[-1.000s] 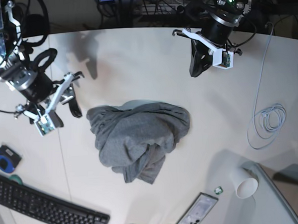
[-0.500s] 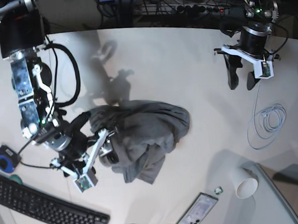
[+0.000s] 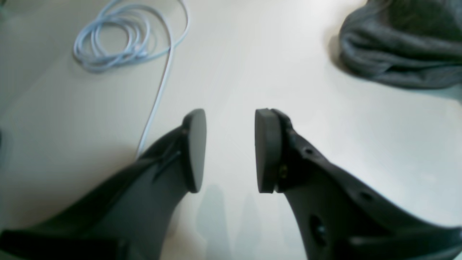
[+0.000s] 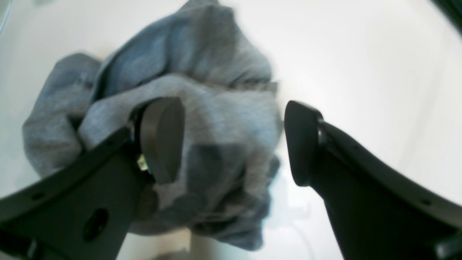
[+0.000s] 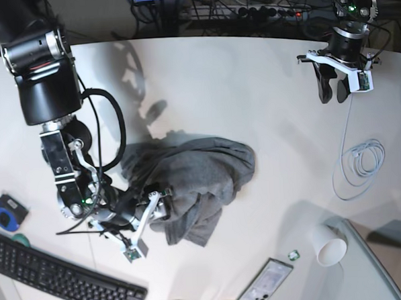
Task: Layout the t-shirt on the table in an organized manner, then fold the t-shirt properly
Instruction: 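Move the right gripper down onto the crumpled grey t-shirt, then grasp the grey t-shirt with the right gripper and lift it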
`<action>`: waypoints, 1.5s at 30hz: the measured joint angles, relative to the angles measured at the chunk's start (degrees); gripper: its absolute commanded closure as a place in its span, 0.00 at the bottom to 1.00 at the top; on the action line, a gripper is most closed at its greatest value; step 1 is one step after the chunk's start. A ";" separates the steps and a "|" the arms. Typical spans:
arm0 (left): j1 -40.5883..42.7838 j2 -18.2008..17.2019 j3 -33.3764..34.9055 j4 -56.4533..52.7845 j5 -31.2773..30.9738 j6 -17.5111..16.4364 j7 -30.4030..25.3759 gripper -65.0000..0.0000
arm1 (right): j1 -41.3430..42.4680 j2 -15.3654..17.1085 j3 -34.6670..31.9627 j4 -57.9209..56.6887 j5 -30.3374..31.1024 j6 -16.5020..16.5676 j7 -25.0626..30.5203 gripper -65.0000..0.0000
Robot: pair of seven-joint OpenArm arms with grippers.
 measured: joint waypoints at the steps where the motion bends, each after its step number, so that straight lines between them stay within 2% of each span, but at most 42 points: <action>1: -0.04 -0.07 -0.09 -0.57 0.00 0.02 0.00 0.68 | 0.33 -0.02 -1.03 -0.55 0.00 0.00 -0.09 0.36; 4: -0.22 0.50 -2.58 -2.05 -0.02 -0.74 -0.24 0.80 | 0.59 0.26 -3.61 -0.28 0.11 0.00 0.13 0.36; 8: -0.52 0.26 -5.60 -4.76 0.04 0.44 -0.35 1.00 | -0.04 0.11 -5.20 0.66 0.20 0.00 0.09 0.36; 12: -1.38 0.44 -5.68 -4.98 0.00 0.28 -0.26 1.00 | 2.03 -0.35 -5.20 -6.19 0.22 0.22 2.99 0.36; 18: -1.62 0.42 -5.31 -5.09 0.02 0.22 -0.44 1.00 | 1.84 0.26 -5.95 -6.80 0.00 0.20 3.50 0.39; 19: -1.68 0.44 -5.22 -5.09 0.00 0.20 -0.46 1.00 | 1.86 0.26 -6.29 -6.80 0.00 0.20 3.65 0.44; 24: -1.99 2.16 -5.66 -5.07 0.07 0.22 -0.17 1.00 | 0.70 0.61 -6.49 -3.78 0.02 0.17 3.32 0.95; 25: -2.14 2.19 -5.66 -5.07 0.02 0.17 -0.20 1.00 | -0.20 1.09 -6.49 -1.55 0.04 0.15 3.30 1.00; 29: -3.21 1.86 -5.70 -5.29 -0.02 0.20 -0.57 1.00 | -4.00 1.70 -6.45 6.78 -0.04 0.00 2.69 0.98; 32: -2.84 1.57 -5.11 -5.35 0.02 0.20 -0.42 1.00 | -6.40 1.66 -6.49 11.89 0.22 0.20 -1.31 0.98; 44: -2.89 1.86 -5.33 -5.77 0.00 0.20 -0.46 1.00 | -23.43 7.41 -6.05 31.08 0.24 0.20 -4.26 0.98; 45: -2.86 1.84 -5.44 -5.77 0.00 0.20 -0.44 0.95 | -25.00 7.56 -5.11 31.54 0.28 0.17 -4.50 0.98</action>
